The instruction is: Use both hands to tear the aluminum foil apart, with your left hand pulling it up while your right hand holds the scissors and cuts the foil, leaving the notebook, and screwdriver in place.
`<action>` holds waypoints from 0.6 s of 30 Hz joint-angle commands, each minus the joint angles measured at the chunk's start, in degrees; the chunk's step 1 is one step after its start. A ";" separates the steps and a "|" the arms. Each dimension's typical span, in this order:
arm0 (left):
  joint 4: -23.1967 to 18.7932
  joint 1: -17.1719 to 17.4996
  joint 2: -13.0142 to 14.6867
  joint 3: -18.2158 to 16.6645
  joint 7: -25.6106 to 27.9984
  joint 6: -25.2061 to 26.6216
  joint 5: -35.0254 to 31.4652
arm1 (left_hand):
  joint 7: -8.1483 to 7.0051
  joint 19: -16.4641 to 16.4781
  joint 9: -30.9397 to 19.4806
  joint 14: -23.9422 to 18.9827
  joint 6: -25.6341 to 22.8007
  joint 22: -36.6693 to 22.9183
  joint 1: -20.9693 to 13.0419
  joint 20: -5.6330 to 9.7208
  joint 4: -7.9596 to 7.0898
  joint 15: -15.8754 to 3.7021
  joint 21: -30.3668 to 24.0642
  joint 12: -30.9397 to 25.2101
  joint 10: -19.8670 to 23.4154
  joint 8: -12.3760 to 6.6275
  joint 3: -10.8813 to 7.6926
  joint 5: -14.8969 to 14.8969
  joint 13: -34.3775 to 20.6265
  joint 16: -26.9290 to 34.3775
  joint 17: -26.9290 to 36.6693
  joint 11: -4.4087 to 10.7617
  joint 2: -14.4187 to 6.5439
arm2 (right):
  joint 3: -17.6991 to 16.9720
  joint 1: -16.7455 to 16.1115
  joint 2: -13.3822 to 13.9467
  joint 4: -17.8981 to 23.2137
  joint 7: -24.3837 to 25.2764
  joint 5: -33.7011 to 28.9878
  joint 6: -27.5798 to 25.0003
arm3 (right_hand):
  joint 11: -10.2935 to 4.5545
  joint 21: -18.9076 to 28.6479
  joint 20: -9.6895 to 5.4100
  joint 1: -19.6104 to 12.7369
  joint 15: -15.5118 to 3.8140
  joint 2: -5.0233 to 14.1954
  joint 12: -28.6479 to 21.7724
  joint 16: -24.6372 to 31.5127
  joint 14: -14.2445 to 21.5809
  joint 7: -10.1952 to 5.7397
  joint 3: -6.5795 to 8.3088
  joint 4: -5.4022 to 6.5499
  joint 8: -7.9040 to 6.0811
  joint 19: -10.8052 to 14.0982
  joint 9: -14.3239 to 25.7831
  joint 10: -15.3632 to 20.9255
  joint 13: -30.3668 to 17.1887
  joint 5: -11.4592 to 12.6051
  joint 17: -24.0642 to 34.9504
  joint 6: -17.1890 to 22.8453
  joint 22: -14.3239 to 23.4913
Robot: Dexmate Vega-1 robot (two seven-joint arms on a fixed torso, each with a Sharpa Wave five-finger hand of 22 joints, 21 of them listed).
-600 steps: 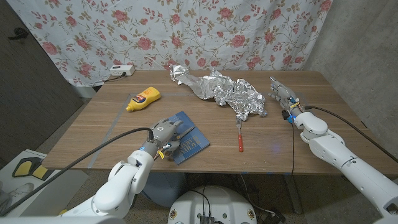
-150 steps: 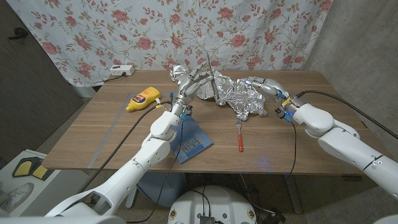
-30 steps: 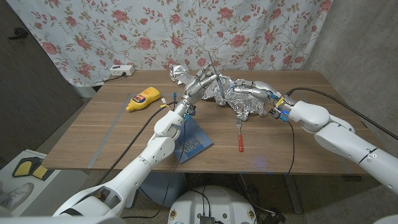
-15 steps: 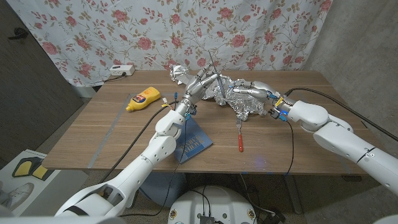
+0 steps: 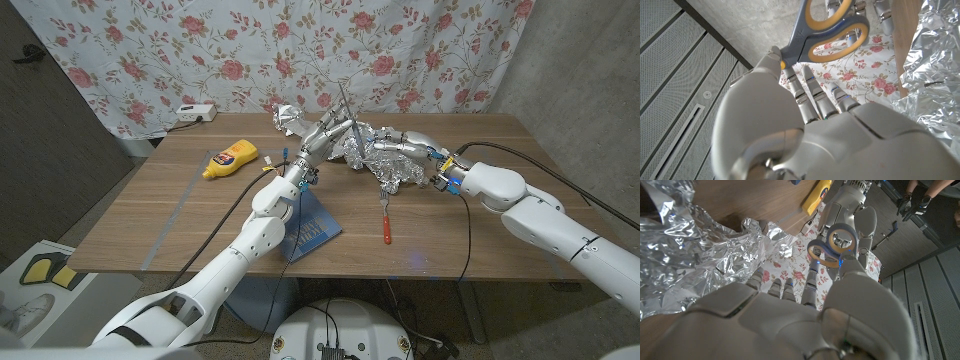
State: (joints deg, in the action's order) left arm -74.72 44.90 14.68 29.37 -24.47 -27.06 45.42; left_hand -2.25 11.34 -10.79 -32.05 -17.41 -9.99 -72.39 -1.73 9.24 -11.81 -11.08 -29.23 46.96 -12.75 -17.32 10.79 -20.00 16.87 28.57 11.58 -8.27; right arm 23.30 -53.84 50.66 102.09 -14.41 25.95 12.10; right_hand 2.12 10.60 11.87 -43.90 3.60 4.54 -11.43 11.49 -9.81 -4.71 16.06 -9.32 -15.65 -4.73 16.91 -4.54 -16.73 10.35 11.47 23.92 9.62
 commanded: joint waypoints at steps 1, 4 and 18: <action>1.26 -0.74 -0.64 0.27 -1.32 0.35 0.23 | 0.22 0.10 -0.16 -0.52 -0.25 -0.10 -0.15 0.21 -0.14 -1.43 -0.17 -6.77 0.96 -0.21 -0.13 -0.06 -13.07 0.15 0.38 0.36 -0.37 | 0.65 0.80 -0.61 -1.02 -1.29 0.61 0.49 | -0.40 0.13 0.07 -0.77 -0.47 -0.12 -0.04 0.22 -6.22 -0.19 0.50 -0.10 0.13 0.21 0.26 -0.50 -0.12 0.24 0.01 -0.11 0.05; 1.44 -0.81 -0.73 0.24 -1.55 0.41 0.34 | 0.20 0.08 -0.16 -0.52 -0.29 -0.10 -0.19 0.24 -0.13 -1.37 -0.18 -6.78 1.00 -0.17 -0.13 -0.07 -13.06 0.14 0.43 0.36 -0.38 | 0.72 0.89 -0.75 -1.28 -1.51 0.73 0.77 | -0.49 0.12 0.06 -0.96 -0.60 -0.08 -0.07 0.24 -6.20 -0.33 0.57 -0.11 0.13 0.22 0.31 -0.52 -0.04 0.27 0.00 -0.11 0.05; 3.06 -1.65 -1.20 0.36 -4.30 0.73 1.16 | 0.25 -0.02 -0.16 -0.57 -0.17 -0.10 -0.05 0.11 -0.30 -1.21 -0.17 -6.76 0.98 0.05 -0.08 -0.13 -13.05 0.06 0.55 0.39 -0.44 | 1.03 1.33 -1.50 -2.54 -2.69 1.64 1.85 | -1.44 0.26 -0.16 -2.31 -1.40 0.41 -0.34 0.43 -5.83 -1.10 1.18 -0.19 -0.10 0.86 0.66 -0.20 0.48 0.51 -0.05 0.49 0.04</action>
State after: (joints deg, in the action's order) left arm -72.91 43.93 13.82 29.62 -26.64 -26.58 45.96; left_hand -2.16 11.35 -10.79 -32.05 -17.49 -9.99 -72.53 -1.74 9.24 -11.80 -11.08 -29.23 46.97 -12.75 -17.31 10.57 -20.00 16.86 28.83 11.58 -8.14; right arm 24.02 -52.94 49.86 100.74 -15.92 26.80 12.89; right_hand 1.16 10.60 11.56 -45.18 2.73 4.78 -11.44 11.49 -9.82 -5.46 16.70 -9.64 -15.65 -4.43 17.38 -4.67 -16.21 10.60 11.47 23.84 9.62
